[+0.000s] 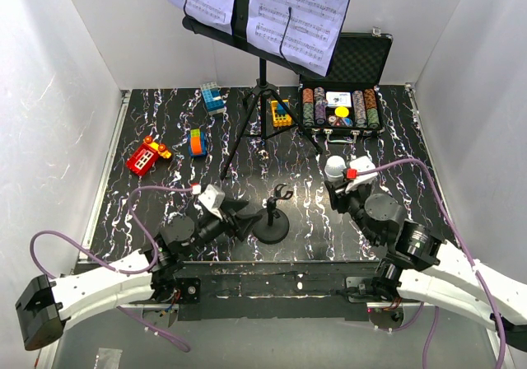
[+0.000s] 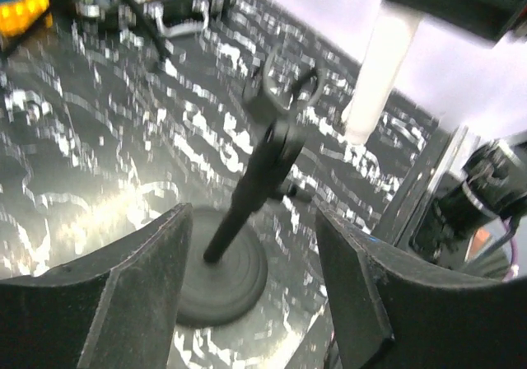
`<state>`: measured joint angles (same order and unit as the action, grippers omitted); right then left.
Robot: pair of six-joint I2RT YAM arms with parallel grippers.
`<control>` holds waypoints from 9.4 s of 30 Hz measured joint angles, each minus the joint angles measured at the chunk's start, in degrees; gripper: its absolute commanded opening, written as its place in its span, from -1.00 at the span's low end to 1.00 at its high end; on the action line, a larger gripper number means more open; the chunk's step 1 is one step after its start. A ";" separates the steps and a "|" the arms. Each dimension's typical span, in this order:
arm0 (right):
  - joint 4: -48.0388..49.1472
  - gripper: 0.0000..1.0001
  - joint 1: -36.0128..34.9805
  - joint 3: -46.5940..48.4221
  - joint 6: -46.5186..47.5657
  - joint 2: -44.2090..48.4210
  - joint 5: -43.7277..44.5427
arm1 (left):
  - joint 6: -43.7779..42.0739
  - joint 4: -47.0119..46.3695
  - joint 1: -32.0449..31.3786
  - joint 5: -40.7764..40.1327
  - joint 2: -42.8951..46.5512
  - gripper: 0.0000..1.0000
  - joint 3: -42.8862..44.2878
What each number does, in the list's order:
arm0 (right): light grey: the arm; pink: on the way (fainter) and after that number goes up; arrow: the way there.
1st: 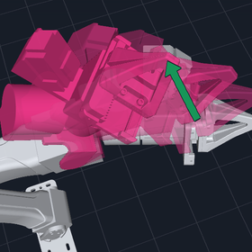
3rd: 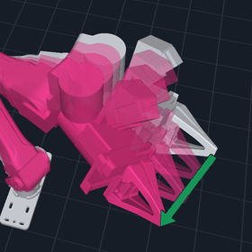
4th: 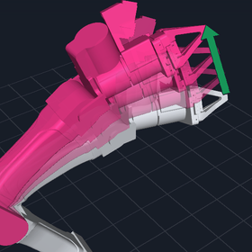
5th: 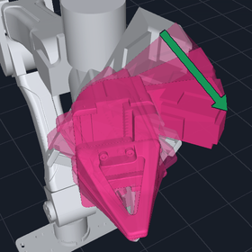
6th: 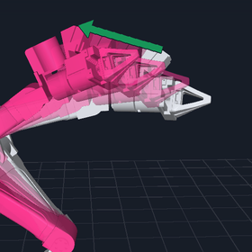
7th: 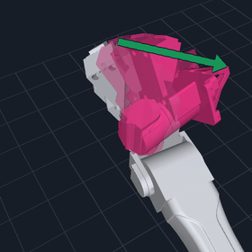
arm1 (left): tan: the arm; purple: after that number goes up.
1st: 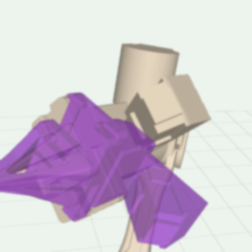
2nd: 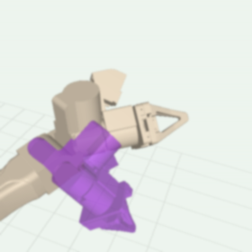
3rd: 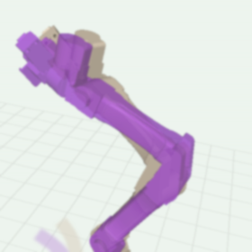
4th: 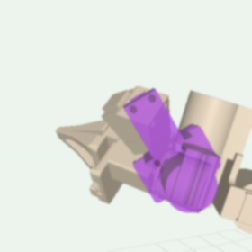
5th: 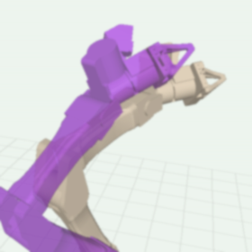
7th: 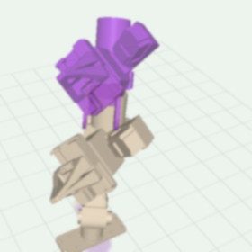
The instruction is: Pack up the instrument practice props
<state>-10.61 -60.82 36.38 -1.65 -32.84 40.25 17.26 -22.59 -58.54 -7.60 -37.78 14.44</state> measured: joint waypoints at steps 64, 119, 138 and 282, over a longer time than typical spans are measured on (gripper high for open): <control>-5.16 -0.97 0.00 -1.38 -6.14 4.55 -5.66 | 2.93 42.27 30.21 -22.77 -12.61 -1.00 23.45; -2.58 -0.97 -0.02 -3.48 -12.09 2.67 -15.15 | 6.93 48.02 54.40 -17.51 -6.86 0.11 27.89; 0.13 -0.97 21.88 5.92 -34.62 -14.60 -57.79 | 18.45 38.38 16.00 12.00 -24.70 0.31 38.95; -16.46 0.78 24.81 -1.79 -30.08 0.83 -51.91 | 12.74 50.90 30.32 -4.70 -34.51 0.30 46.90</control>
<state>-27.07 -36.01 34.59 -31.73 -32.01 -11.66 30.00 28.32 -28.23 -12.29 -72.29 61.34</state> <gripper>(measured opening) 0.903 0.624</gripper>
